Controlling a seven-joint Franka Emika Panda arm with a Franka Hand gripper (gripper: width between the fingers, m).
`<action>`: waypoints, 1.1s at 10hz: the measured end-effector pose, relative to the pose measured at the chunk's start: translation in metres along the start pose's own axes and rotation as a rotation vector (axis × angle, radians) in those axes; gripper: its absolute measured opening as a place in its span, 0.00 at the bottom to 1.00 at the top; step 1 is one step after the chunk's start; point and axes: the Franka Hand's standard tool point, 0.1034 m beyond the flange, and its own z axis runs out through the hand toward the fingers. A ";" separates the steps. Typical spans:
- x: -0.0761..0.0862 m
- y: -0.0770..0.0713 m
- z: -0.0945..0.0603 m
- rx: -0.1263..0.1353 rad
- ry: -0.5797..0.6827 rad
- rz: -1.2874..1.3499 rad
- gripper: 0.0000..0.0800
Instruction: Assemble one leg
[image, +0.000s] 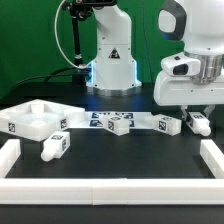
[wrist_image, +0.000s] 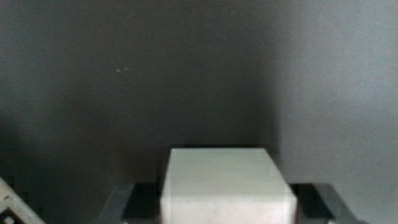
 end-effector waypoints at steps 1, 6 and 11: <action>0.000 0.000 0.000 0.000 0.000 -0.001 0.36; 0.000 0.013 -0.055 -0.009 -0.019 0.012 0.77; 0.053 0.091 -0.090 0.016 0.051 -0.165 0.81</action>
Offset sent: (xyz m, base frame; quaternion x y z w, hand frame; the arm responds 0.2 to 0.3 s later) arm 0.0014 -0.0067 0.0416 0.0209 -0.0354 0.0119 0.9991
